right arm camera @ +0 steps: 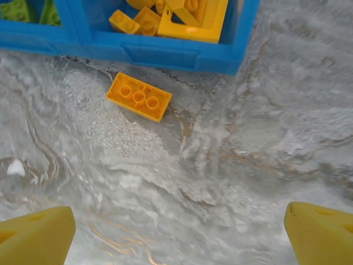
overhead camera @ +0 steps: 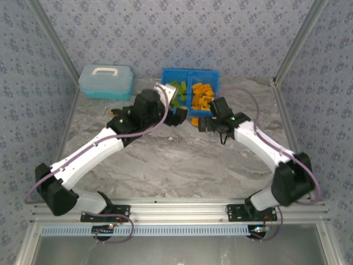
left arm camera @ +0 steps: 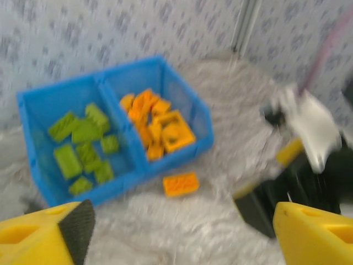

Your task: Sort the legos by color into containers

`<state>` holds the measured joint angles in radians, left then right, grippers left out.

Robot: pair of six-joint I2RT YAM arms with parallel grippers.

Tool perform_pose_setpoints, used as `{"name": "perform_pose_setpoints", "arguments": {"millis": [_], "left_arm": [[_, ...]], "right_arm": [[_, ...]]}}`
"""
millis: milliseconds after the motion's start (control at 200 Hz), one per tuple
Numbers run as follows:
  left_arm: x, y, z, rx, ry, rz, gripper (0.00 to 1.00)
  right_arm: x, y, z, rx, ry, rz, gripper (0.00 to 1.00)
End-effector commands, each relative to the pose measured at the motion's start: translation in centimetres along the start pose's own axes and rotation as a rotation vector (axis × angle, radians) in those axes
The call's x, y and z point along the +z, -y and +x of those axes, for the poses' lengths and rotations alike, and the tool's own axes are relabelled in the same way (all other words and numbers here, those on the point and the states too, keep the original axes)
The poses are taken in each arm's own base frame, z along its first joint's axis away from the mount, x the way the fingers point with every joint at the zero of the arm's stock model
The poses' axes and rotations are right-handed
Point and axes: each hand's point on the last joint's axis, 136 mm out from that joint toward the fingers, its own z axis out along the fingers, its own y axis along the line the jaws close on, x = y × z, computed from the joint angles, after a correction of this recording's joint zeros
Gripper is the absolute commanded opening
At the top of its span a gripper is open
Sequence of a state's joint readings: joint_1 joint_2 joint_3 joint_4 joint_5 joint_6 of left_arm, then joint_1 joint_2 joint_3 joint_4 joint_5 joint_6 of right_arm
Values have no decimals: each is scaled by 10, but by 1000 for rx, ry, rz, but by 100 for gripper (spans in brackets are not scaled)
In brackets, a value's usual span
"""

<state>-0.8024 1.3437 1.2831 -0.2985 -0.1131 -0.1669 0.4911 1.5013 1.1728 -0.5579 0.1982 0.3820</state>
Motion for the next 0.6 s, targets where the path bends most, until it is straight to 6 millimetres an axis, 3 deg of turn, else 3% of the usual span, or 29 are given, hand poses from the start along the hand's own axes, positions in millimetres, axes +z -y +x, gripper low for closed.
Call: {"name": "perform_pose_setpoints", "arguments": {"millis": [0, 170, 255, 370, 595], "left_arm": [[-12, -21, 45, -67, -61, -83, 96], [-19, -40, 119, -116, -162, -144, 99], [-23, -45, 140, -149, -175, -156, 99], [-29, -49, 150, -183, -153, -162, 99], [-36, -57, 150, -160, -133, -192, 99]], "right_arm": [[17, -9, -1, 144, -61, 17, 100], [57, -14, -8, 286, -88, 129, 100], [73, -21, -6, 338, -90, 141, 100], [94, -28, -6, 374, -68, 162, 100], [127, -44, -7, 383, -60, 149, 100]]}}
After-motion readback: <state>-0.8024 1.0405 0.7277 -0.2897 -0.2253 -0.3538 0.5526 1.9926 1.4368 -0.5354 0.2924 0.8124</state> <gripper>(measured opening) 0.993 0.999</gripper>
